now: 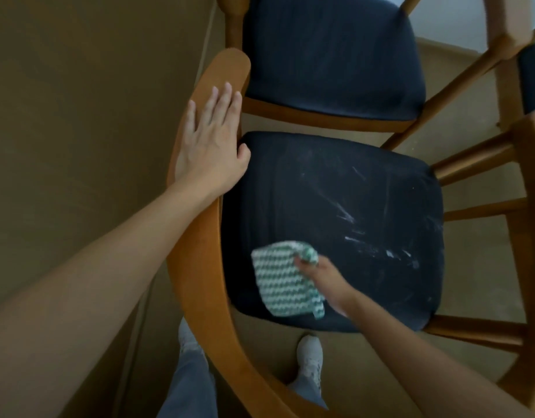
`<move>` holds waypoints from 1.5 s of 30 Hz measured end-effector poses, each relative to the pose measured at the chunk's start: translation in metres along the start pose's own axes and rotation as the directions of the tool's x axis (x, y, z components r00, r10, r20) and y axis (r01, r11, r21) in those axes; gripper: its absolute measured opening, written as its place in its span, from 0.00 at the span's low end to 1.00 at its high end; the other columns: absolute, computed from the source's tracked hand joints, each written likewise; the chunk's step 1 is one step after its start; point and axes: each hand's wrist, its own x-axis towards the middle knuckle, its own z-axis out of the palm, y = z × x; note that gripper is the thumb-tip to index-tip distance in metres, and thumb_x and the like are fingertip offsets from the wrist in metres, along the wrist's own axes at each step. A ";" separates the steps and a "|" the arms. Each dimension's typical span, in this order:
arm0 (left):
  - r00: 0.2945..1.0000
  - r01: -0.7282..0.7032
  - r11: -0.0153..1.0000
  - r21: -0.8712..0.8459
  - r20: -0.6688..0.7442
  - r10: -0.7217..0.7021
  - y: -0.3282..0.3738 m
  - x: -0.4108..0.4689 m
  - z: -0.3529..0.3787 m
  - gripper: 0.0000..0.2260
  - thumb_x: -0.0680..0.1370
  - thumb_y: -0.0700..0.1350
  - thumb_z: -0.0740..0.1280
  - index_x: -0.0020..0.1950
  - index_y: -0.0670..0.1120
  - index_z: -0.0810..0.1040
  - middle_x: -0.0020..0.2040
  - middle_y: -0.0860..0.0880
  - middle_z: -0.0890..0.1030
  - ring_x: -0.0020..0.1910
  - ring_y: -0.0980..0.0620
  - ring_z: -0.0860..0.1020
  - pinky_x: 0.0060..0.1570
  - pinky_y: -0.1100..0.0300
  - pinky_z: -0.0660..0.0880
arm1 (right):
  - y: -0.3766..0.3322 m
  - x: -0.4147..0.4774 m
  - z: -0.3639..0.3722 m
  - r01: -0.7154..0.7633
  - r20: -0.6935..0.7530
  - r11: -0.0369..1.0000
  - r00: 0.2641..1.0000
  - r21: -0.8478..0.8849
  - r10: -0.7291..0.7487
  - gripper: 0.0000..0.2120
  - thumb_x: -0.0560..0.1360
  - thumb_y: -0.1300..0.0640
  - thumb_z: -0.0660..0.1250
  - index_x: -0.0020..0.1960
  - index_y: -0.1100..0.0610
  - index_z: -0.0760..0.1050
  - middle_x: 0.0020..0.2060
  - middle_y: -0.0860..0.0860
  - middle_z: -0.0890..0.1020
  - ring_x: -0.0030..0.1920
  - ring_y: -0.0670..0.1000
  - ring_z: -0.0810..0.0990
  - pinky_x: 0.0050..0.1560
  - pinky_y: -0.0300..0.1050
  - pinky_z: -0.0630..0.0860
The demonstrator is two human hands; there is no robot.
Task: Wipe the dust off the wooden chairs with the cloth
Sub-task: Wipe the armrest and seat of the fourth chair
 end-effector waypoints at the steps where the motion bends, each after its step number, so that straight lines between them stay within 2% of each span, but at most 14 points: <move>1: 1.000 0.003 1.000 0.003 0.002 -0.003 0.000 0.000 0.001 0.31 0.80 0.50 0.55 0.77 0.45 0.43 0.78 0.47 0.43 0.76 0.50 0.42 0.74 0.50 0.40 | -0.022 0.010 -0.007 0.055 -0.070 0.995 0.996 0.089 -0.048 0.08 0.80 0.61 0.59 0.49 0.58 0.77 0.40 0.49 0.82 0.40 0.46 0.82 0.43 0.41 0.81; 4: 1.000 -0.002 1.000 0.018 -0.002 0.002 0.000 0.001 0.001 0.32 0.80 0.51 0.55 0.77 0.45 0.41 0.78 0.47 0.42 0.76 0.50 0.41 0.73 0.50 0.40 | -0.086 0.050 -0.026 0.272 -0.248 0.951 0.941 0.149 -0.231 0.09 0.80 0.61 0.58 0.54 0.61 0.76 0.47 0.53 0.82 0.47 0.51 0.82 0.52 0.48 0.80; 8: 1.000 0.000 1.000 0.028 0.008 0.000 0.000 0.003 0.002 0.32 0.80 0.52 0.54 0.77 0.45 0.40 0.78 0.47 0.41 0.76 0.50 0.40 0.73 0.50 0.39 | -0.161 0.111 -0.039 0.541 -0.367 0.841 0.785 0.012 -0.499 0.13 0.81 0.63 0.57 0.65 0.58 0.70 0.55 0.50 0.77 0.52 0.46 0.78 0.52 0.34 0.76; 11: 1.000 0.003 1.000 0.029 -0.010 -0.002 -0.001 0.002 0.003 0.32 0.79 0.52 0.54 0.77 0.45 0.41 0.78 0.47 0.42 0.76 0.50 0.41 0.73 0.50 0.40 | -0.177 0.176 -0.047 0.430 -0.359 0.816 0.744 -0.387 -0.563 0.19 0.80 0.62 0.57 0.70 0.55 0.68 0.58 0.51 0.78 0.56 0.52 0.76 0.52 0.43 0.71; 14: 1.000 -0.009 1.000 0.027 -0.017 0.009 -0.001 0.001 0.005 0.32 0.78 0.52 0.53 0.77 0.45 0.42 0.78 0.47 0.44 0.76 0.50 0.43 0.73 0.49 0.41 | -0.155 0.219 -0.039 0.148 -0.169 0.614 0.888 -0.776 -0.427 0.23 0.78 0.63 0.56 0.73 0.52 0.64 0.68 0.55 0.72 0.68 0.56 0.68 0.65 0.47 0.64; 15: 1.000 -0.008 0.999 0.032 -0.018 0.009 -0.001 0.002 0.005 0.32 0.78 0.52 0.53 0.77 0.45 0.43 0.78 0.46 0.45 0.77 0.49 0.44 0.73 0.49 0.42 | -0.145 0.225 -0.031 0.143 -0.129 0.564 0.901 -0.814 -0.415 0.25 0.77 0.65 0.56 0.73 0.52 0.63 0.71 0.54 0.68 0.73 0.54 0.62 0.71 0.48 0.56; 17: 1.000 -0.004 0.999 0.042 -0.028 0.005 -0.001 0.002 0.006 0.31 0.78 0.52 0.52 0.77 0.44 0.45 0.78 0.46 0.48 0.77 0.48 0.47 0.73 0.47 0.45 | -0.128 0.222 -0.013 0.190 -0.169 0.586 0.848 -0.788 -0.502 0.30 0.73 0.71 0.55 0.73 0.54 0.64 0.73 0.53 0.64 0.75 0.50 0.55 0.74 0.46 0.43; 19: 1.000 -0.001 0.999 0.044 -0.020 0.002 -0.001 0.001 0.006 0.31 0.78 0.52 0.52 0.77 0.44 0.46 0.78 0.45 0.49 0.77 0.48 0.47 0.73 0.47 0.46 | -0.117 0.210 0.000 0.266 -0.194 0.607 0.787 -0.749 -0.585 0.32 0.70 0.73 0.55 0.72 0.56 0.65 0.73 0.52 0.66 0.75 0.48 0.55 0.74 0.43 0.41; 23: 1.000 -0.007 0.999 0.043 -0.006 0.007 0.000 0.002 0.004 0.32 0.78 0.52 0.54 0.77 0.44 0.44 0.78 0.46 0.46 0.77 0.49 0.45 0.73 0.48 0.42 | -0.082 0.174 0.013 0.432 0.011 0.559 0.798 -0.707 -0.603 0.32 0.69 0.74 0.55 0.71 0.57 0.67 0.71 0.53 0.68 0.74 0.49 0.58 0.72 0.39 0.43; 28: 1.000 0.006 0.999 0.036 0.024 -0.007 0.001 0.001 0.000 0.32 0.80 0.53 0.53 0.77 0.45 0.40 0.78 0.47 0.42 0.76 0.50 0.41 0.73 0.50 0.39 | -0.010 0.104 0.033 0.486 0.226 0.561 0.854 -0.670 -0.469 0.37 0.62 0.67 0.49 0.69 0.54 0.70 0.70 0.47 0.67 0.71 0.41 0.54 0.70 0.34 0.39; 35: 0.999 0.009 1.000 0.021 0.032 -0.010 0.002 0.000 -0.002 0.31 0.80 0.52 0.54 0.77 0.45 0.41 0.78 0.47 0.42 0.76 0.50 0.41 0.73 0.50 0.39 | 0.058 0.024 0.030 0.513 0.472 0.550 0.851 -0.659 -0.228 0.35 0.63 0.65 0.50 0.69 0.51 0.71 0.71 0.42 0.66 0.72 0.36 0.52 0.72 0.38 0.41; 39: 0.999 0.011 1.000 0.025 0.037 -0.012 0.000 0.002 -0.003 0.31 0.81 0.52 0.54 0.77 0.45 0.41 0.78 0.46 0.41 0.76 0.50 0.40 0.72 0.51 0.38 | 0.069 0.000 0.020 0.433 0.460 0.580 0.881 -0.690 -0.111 0.34 0.65 0.63 0.48 0.69 0.51 0.70 0.70 0.46 0.69 0.69 0.35 0.57 0.72 0.36 0.45; 42: 0.998 0.009 1.000 0.015 0.055 -0.010 0.002 0.001 -0.005 0.31 0.81 0.52 0.54 0.77 0.45 0.41 0.78 0.46 0.41 0.76 0.50 0.40 0.72 0.50 0.38 | 0.073 -0.015 0.012 0.344 0.433 0.554 0.901 -0.758 0.032 0.24 0.74 0.62 0.53 0.69 0.54 0.70 0.68 0.50 0.72 0.69 0.44 0.65 0.68 0.34 0.54; 45: 0.999 -0.001 1.000 0.001 0.054 0.001 0.002 0.000 -0.006 0.30 0.81 0.52 0.54 0.77 0.45 0.42 0.78 0.46 0.42 0.76 0.49 0.41 0.72 0.50 0.39 | 0.087 -0.032 -0.005 0.156 0.283 0.618 0.953 -0.770 0.112 0.19 0.78 0.65 0.57 0.67 0.54 0.72 0.64 0.48 0.74 0.66 0.48 0.71 0.63 0.33 0.62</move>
